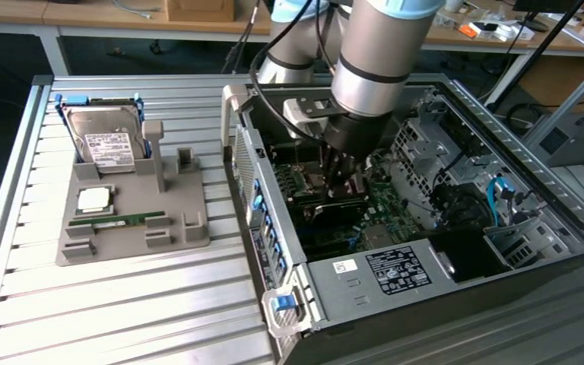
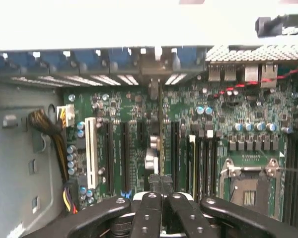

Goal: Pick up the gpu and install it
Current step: 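Press down on the gpu until it lock into place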

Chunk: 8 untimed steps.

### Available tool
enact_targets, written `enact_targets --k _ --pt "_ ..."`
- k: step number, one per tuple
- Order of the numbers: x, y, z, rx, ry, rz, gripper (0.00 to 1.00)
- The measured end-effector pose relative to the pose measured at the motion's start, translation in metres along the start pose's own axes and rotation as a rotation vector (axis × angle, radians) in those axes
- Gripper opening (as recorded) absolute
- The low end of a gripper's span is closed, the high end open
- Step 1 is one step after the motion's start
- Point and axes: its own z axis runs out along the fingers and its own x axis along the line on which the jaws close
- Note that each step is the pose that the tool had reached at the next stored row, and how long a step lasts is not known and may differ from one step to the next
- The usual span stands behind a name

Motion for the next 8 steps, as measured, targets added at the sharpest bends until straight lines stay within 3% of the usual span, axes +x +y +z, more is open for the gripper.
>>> enact_targets --k 3,8 --pt "0.000 0.0129 0.0014 0.0002 -0.0001 0.000 0.11" --pt "0.000 0.0203 0.0034 0.0002 -0.0002 0.000 0.11"
